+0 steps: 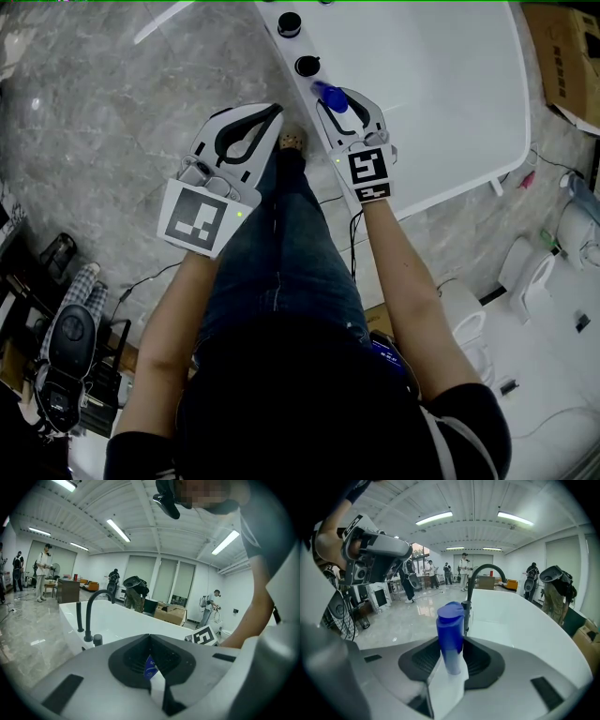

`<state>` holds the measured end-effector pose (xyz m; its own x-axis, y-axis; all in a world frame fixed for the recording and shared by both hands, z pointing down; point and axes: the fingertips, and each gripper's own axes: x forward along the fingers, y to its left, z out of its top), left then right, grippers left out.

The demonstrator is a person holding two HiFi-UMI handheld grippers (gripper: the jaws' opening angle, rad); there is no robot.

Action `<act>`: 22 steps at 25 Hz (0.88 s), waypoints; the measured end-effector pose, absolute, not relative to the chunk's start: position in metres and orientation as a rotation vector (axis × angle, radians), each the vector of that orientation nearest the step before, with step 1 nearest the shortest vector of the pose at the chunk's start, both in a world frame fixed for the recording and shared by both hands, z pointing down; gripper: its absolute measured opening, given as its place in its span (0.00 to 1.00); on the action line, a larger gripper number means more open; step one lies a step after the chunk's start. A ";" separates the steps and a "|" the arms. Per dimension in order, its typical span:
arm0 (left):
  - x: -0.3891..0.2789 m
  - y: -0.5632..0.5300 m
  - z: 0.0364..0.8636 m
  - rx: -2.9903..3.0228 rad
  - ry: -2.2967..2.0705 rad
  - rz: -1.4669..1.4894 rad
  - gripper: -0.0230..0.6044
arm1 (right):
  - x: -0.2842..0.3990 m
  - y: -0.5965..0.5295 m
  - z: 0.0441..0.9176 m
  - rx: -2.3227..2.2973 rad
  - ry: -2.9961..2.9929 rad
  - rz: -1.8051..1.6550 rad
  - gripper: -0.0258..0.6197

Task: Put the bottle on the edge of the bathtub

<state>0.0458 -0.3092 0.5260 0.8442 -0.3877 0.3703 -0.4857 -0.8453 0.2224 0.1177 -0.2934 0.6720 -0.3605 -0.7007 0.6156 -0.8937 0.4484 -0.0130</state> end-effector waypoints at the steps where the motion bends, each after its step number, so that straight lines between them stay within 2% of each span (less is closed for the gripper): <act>1: 0.046 -0.308 0.525 2.714 -0.659 0.453 0.07 | 0.118 -0.292 0.672 1.326 -2.169 0.487 0.28; 5: 0.048 -0.302 0.524 2.723 -0.655 0.458 0.07 | 0.120 -0.289 0.674 1.282 -2.175 0.521 0.29; 9: 0.050 -0.293 0.513 2.747 -0.641 0.455 0.07 | 0.125 -0.279 0.658 1.284 -2.174 0.513 0.35; 17: 0.055 -0.260 0.462 2.783 -0.642 0.491 0.07 | 0.141 -0.229 0.559 1.409 -2.214 0.463 0.35; 19: 0.050 -0.267 0.449 2.793 -0.655 0.466 0.07 | 0.143 -0.232 0.533 1.479 -2.200 0.464 0.20; 22: 0.042 -0.289 0.431 2.844 -0.675 0.393 0.07 | 0.150 -0.249 0.501 1.626 -2.166 0.472 0.11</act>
